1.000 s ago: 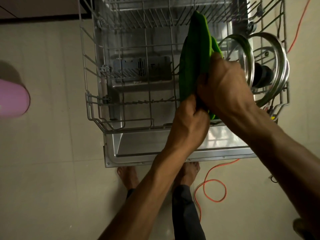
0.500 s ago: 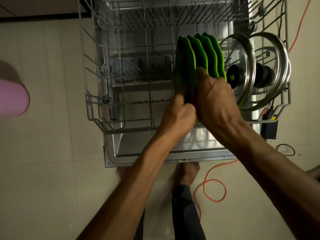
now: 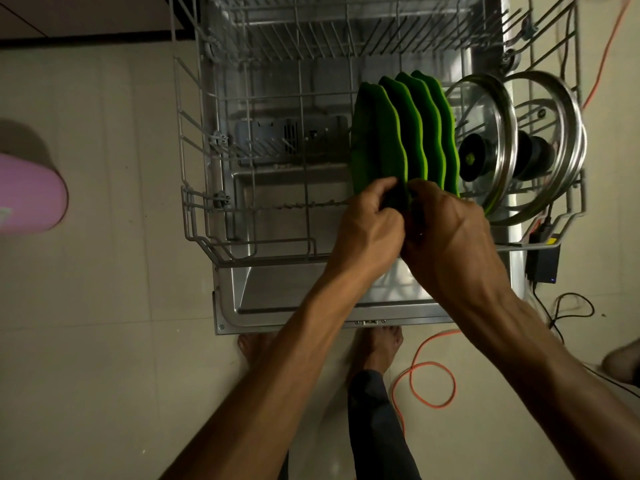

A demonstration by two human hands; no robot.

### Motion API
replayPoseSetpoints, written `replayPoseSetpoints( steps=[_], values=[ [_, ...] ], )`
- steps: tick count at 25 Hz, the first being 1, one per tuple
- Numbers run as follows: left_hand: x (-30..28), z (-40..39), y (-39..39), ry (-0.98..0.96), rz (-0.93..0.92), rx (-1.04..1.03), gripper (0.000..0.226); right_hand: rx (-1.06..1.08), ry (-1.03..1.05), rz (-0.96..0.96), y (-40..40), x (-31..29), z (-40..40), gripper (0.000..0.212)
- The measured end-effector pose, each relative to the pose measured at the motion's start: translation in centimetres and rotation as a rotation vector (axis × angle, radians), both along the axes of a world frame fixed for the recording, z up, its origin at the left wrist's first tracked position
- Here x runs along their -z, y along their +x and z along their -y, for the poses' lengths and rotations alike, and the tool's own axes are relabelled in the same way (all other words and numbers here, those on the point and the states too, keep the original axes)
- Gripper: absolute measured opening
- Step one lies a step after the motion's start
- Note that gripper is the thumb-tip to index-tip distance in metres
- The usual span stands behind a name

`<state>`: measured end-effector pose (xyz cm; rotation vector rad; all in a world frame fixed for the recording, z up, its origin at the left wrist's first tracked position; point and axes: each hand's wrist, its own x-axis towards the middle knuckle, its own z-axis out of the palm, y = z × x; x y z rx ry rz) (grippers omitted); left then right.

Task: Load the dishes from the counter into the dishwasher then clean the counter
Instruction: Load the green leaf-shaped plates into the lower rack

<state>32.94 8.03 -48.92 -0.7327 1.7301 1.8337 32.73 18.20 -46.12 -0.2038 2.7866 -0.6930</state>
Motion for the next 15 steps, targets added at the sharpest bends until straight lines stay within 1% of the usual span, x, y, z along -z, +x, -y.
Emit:
replayPoseSetpoints(
  steps=[2, 4, 5, 6, 8, 9, 12, 15],
  values=[
    [0.0, -0.2, 0.0, -0.036, -0.022, 0.005, 0.044, 0.018, 0.005, -0.016, 0.3, -0.2, 0.0, 0.021],
    [-0.1, -0.5, -0.1, -0.130, -0.010, 0.027, 0.041, 0.027, 0.050, -0.007, 0.6, -0.5, 0.5, 0.009],
    [-0.1, -0.5, -0.3, -0.174, 0.003, 0.032, 0.040, 0.031, 0.067, 0.016, 0.5, -0.6, 0.8, 0.007],
    [-0.1, -0.5, -0.7, -0.210, 0.014, 0.043, 0.038, 0.035, 0.080, 0.058, 0.3, -0.7, 1.0, 0.008],
    [-0.1, -0.6, -1.3, -0.233, 0.049, 0.082, 0.027, 0.052, 0.105, 0.152, -0.3, -0.5, 1.2, 0.012],
    [-0.1, -0.6, -1.5, -0.239, 0.065, 0.112, 0.026, 0.065, 0.111, 0.176, -0.6, -0.5, 1.1, 0.013],
    [-0.5, -0.7, -1.8, -0.247, 0.062, 0.168, 0.030, 0.097, 0.088, 0.181, -0.7, -0.8, 0.4, 0.016],
    [-1.4, -1.0, -1.8, -0.321, 0.009, 0.233, 0.014, 0.125, 0.030, 0.177, -0.7, -1.5, -0.4, 0.014]
  ],
)
